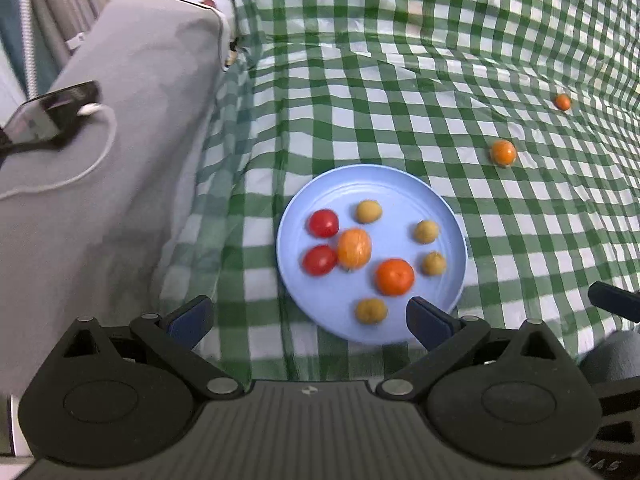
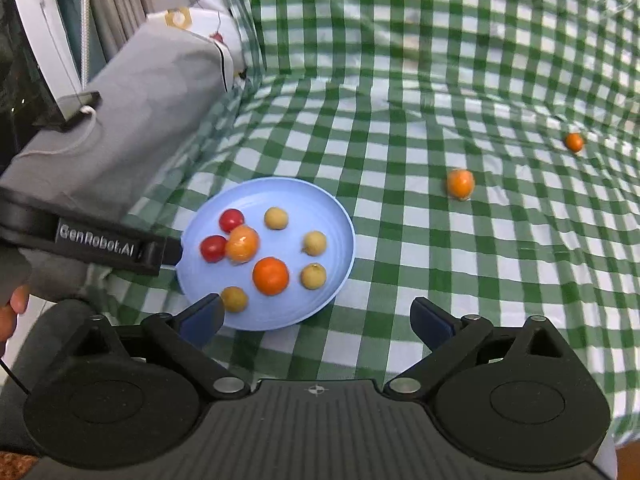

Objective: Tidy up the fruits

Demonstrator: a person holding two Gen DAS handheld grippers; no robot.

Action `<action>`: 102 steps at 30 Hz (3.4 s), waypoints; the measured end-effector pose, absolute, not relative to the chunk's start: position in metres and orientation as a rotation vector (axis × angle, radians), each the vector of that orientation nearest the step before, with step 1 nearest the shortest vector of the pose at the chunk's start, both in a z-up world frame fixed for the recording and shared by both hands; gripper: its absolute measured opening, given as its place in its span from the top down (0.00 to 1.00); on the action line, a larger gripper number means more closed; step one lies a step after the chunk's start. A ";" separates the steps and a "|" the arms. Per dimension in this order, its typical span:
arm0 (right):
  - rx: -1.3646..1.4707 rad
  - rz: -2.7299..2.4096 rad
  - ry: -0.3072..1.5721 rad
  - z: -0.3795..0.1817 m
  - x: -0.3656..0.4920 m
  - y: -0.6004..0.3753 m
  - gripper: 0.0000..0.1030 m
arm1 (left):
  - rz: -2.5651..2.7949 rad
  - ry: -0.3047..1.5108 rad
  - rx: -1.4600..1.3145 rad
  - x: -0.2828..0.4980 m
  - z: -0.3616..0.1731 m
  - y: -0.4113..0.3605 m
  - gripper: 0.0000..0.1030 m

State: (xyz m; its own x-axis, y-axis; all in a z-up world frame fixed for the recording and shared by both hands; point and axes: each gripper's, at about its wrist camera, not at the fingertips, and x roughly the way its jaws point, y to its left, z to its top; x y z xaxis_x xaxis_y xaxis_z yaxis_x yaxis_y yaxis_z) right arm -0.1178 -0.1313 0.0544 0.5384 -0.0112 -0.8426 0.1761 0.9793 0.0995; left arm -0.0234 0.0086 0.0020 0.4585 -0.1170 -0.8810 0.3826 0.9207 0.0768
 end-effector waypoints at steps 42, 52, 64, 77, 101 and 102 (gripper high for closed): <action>0.168 -0.118 0.845 0.114 -0.206 -0.100 0.01 | -0.272 0.949 0.333 -0.110 0.041 0.024 0.01; 0.217 -0.140 0.866 0.101 -0.201 -0.113 0.01 | -0.306 0.929 0.348 -0.095 0.038 0.007 0.01; 0.215 -0.329 0.830 0.091 -0.178 -0.218 0.01 | -0.398 0.928 0.409 -0.050 0.021 -0.084 0.01; 0.251 -0.591 0.755 0.028 -0.073 -0.431 0.01 | -0.526 0.992 0.434 0.046 -0.066 -0.255 0.00; 0.283 -0.713 0.829 -0.107 0.084 -0.591 0.64 | -0.702 0.987 0.374 0.110 -0.136 -0.313 0.60; 0.293 -0.705 0.830 -0.106 0.080 -0.589 0.64 | -0.707 0.981 0.353 0.109 -0.133 -0.310 0.61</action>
State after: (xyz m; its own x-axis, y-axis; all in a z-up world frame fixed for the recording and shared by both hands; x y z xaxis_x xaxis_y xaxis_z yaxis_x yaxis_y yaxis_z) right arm 0.0802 -0.5890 -0.1060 0.4670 -0.4555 -0.7579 0.6742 0.7380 -0.0281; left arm 0.1087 -0.3100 -0.1334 0.3609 -0.3827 -0.8505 0.6858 0.7269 -0.0361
